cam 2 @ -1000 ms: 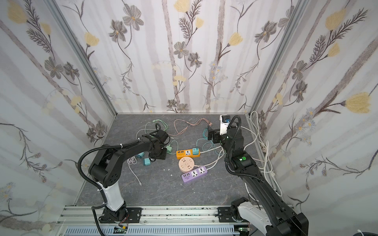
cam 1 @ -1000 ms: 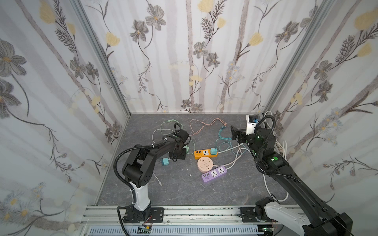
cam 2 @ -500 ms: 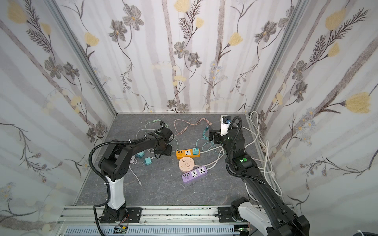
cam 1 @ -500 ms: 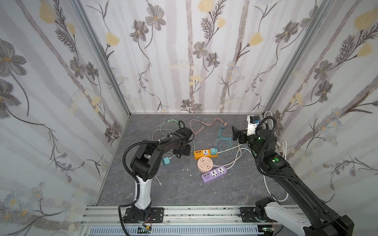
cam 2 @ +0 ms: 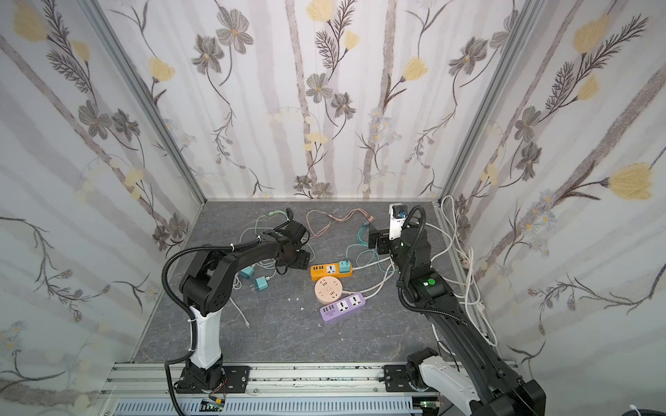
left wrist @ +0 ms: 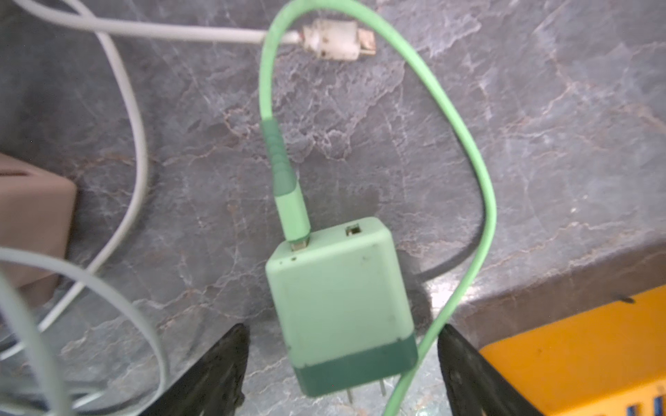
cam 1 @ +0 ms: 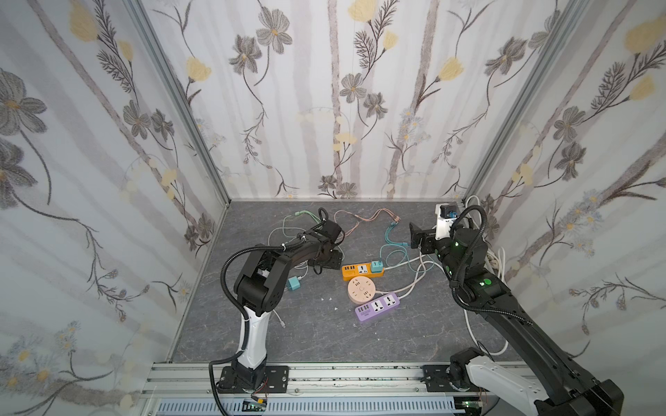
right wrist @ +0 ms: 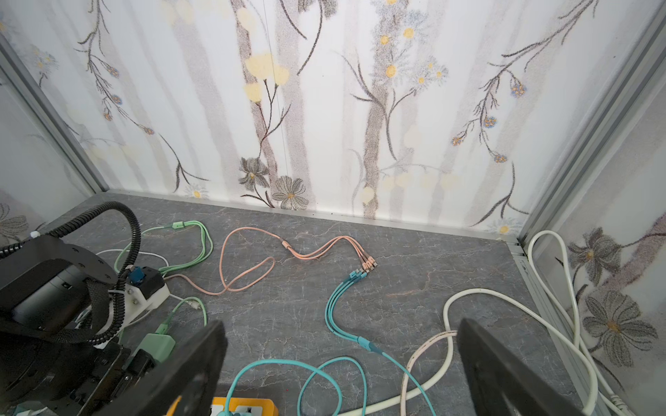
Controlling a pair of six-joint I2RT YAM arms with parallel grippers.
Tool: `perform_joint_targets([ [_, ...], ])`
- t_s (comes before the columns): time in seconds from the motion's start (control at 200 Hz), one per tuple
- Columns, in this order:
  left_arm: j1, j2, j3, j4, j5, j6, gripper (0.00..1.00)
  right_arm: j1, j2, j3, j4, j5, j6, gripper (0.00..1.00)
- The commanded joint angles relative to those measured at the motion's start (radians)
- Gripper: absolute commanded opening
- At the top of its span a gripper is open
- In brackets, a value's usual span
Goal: Insert the plug
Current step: 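Lower the left gripper onto the light green charger and close on it, then lift the light green charger with the left gripper while the right gripper reaches toward it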
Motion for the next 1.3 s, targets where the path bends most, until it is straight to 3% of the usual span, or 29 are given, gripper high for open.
perform_joint_targets([
  [0.0,0.000,-0.008,0.011,0.034,-0.023,-0.022,0.89,0.000,0.000,-0.002,-0.004,0.004,0.000,0.99],
  [0.15,0.000,0.026,0.046,0.012,-0.066,-0.036,0.90,0.000,0.000,-0.001,-0.001,0.004,-0.001,0.99],
  [0.4,0.002,0.074,0.106,-0.006,-0.077,-0.039,0.82,0.000,-0.002,-0.004,-0.008,0.003,0.000,0.99],
  [0.725,0.002,0.020,0.031,0.030,-0.065,-0.044,0.55,0.000,0.011,0.002,-0.024,-0.041,-0.001,0.99],
  [0.929,0.002,-0.072,-0.077,0.102,-0.025,0.005,0.45,0.003,0.075,0.061,-0.109,-0.167,0.022,0.99],
  [1.299,-0.001,-0.109,-0.103,0.124,-0.038,0.058,0.28,0.003,0.123,0.109,-0.126,-0.233,0.061,0.99],
])
